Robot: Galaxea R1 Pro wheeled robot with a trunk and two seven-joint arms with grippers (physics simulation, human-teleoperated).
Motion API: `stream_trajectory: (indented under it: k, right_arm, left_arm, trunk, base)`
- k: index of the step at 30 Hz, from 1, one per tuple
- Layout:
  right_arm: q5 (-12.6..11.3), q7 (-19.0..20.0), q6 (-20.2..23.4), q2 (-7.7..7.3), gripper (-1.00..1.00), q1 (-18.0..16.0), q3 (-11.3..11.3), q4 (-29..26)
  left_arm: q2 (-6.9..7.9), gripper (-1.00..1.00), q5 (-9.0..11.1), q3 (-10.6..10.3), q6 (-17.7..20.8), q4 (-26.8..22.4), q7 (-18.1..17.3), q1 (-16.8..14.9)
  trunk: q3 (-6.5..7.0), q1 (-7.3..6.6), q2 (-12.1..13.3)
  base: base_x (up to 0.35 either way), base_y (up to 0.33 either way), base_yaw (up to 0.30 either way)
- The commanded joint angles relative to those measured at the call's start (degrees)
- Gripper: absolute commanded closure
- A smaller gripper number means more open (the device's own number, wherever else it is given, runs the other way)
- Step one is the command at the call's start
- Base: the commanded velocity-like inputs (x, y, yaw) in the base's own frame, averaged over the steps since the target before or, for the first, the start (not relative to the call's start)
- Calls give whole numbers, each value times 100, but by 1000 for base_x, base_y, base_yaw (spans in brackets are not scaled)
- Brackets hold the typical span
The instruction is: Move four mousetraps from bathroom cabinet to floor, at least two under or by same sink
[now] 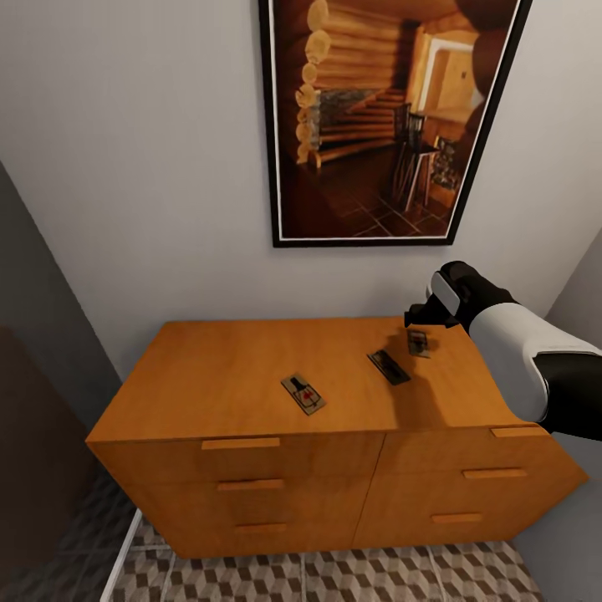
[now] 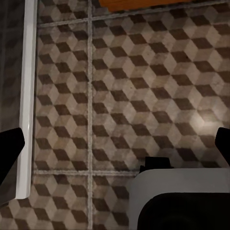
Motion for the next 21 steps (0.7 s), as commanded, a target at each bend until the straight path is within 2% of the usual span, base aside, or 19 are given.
stream_trajectory:
  k: [1, 21]
  right_arm:
    - [-61, -35, 21, -5, -100, -4, 37, -7]
    - [-61, -35, 23, -2, -100, -5, 41, -7]
  left_arm:
    - [-3, -100, 31, -50, -30, 21, 15, -9]
    - [-3, -100, 31, -44, -36, 21, 15, -11]
  trunk:
    - [-8, 0, -3]
    - [-15, 0, -3]
  base:
    - [0, -4, 0]
    - [0, 0, 0]
